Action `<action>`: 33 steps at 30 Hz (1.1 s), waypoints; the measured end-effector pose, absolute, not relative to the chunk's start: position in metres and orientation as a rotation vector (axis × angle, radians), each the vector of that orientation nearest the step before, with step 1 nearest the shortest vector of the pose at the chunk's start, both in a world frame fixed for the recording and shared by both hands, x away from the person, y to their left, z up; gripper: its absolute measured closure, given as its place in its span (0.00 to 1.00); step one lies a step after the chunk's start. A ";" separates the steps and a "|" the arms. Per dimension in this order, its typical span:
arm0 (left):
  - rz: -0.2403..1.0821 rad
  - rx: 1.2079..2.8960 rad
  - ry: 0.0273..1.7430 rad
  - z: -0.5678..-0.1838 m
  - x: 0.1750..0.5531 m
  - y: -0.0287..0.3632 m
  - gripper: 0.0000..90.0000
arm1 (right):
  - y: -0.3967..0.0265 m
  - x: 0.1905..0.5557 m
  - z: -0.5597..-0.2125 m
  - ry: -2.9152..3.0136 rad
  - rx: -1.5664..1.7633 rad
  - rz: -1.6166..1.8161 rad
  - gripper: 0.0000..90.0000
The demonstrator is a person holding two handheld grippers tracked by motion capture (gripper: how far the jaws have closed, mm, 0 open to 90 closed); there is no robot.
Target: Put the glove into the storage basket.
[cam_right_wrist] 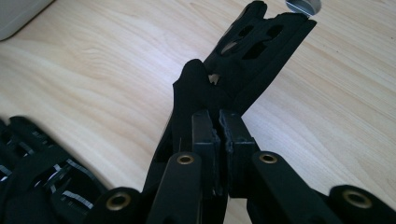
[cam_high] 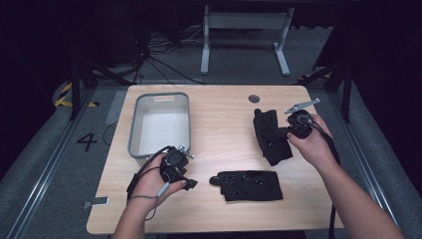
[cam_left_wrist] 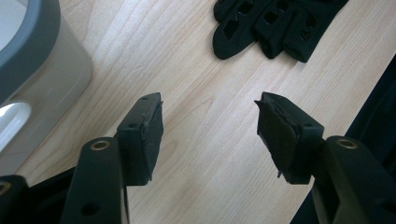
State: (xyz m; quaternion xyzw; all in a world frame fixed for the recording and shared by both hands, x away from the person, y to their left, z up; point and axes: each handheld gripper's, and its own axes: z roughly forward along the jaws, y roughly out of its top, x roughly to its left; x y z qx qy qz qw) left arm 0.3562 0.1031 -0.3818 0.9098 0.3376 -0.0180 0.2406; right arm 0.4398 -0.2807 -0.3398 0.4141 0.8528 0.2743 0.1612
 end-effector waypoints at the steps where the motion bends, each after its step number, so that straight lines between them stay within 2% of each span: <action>1: -0.046 2.492 0.919 -0.382 0.356 0.103 0.46 | -0.280 0.436 -0.338 2.443 1.170 0.783 0.96; 8: -0.033 2.478 0.915 -0.379 0.356 0.103 0.47 | -0.273 0.408 -0.328 2.475 1.088 0.752 0.96; 21: -0.040 2.498 0.881 -0.378 0.360 0.091 0.47 | -0.283 0.374 -0.331 2.487 1.081 0.759 0.95; 33: -0.055 2.512 0.850 -0.378 0.365 0.079 0.47 | -0.292 0.357 -0.341 2.489 1.091 0.677 0.95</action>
